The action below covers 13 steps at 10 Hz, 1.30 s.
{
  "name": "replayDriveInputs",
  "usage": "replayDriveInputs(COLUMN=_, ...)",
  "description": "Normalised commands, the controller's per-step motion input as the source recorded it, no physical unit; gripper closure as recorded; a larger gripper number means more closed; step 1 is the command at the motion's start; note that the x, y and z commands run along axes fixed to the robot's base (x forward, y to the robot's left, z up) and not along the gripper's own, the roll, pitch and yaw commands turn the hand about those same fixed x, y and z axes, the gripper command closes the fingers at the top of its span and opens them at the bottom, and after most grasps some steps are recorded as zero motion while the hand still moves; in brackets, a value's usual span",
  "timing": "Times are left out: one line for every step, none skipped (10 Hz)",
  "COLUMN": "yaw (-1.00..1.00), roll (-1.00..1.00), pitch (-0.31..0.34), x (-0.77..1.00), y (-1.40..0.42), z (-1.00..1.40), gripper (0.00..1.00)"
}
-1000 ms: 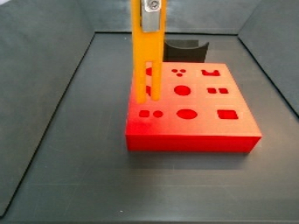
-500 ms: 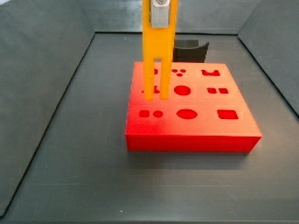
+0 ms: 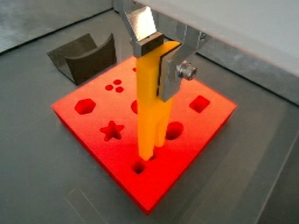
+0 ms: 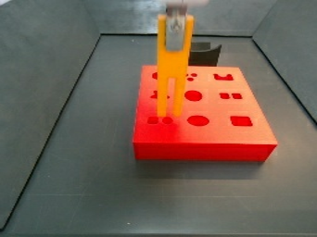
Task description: Insert the square-circle object.
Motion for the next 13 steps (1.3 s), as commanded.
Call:
replayDriveInputs(yaw=-0.21, roll=0.01, pitch=0.000, x=-0.08, y=0.00, z=-0.39, gripper=1.00)
replayDriveInputs(yaw=-0.27, roll=0.00, pitch=0.000, x=-0.22, y=0.00, z=-0.30, gripper=1.00)
replayDriveInputs(yaw=-0.18, roll=0.00, pitch=0.000, x=-0.16, y=-0.03, z=-0.22, gripper=1.00)
replayDriveInputs(yaw=-0.07, roll=-0.02, pitch=-0.017, x=-0.06, y=-0.09, z=-0.19, gripper=1.00)
replayDriveInputs(yaw=-0.07, roll=-0.04, pitch=-0.059, x=-0.10, y=0.00, z=-0.29, gripper=1.00)
replayDriveInputs(yaw=-0.10, roll=-0.05, pitch=-0.039, x=-0.21, y=0.00, z=-0.24, gripper=1.00)
replayDriveInputs(yaw=-0.12, roll=-0.08, pitch=-0.029, x=-0.30, y=0.07, z=-0.13, gripper=1.00)
replayDriveInputs(yaw=-0.11, roll=-0.18, pitch=-0.043, x=-0.29, y=0.21, z=0.00, gripper=1.00)
replayDriveInputs(yaw=-0.01, roll=-0.13, pitch=-0.059, x=-0.08, y=0.09, z=-0.05, gripper=1.00)
replayDriveInputs(yaw=0.00, roll=-0.06, pitch=-0.051, x=0.00, y=0.00, z=-0.19, gripper=1.00)
replayDriveInputs(yaw=0.01, roll=-0.07, pitch=-0.006, x=0.11, y=0.00, z=-0.12, gripper=1.00)
replayDriveInputs(yaw=0.00, roll=0.00, pitch=0.000, x=0.03, y=0.00, z=0.00, gripper=1.00)
replayDriveInputs(yaw=0.00, roll=-0.05, pitch=0.051, x=0.35, y=0.03, z=-0.30, gripper=1.00)
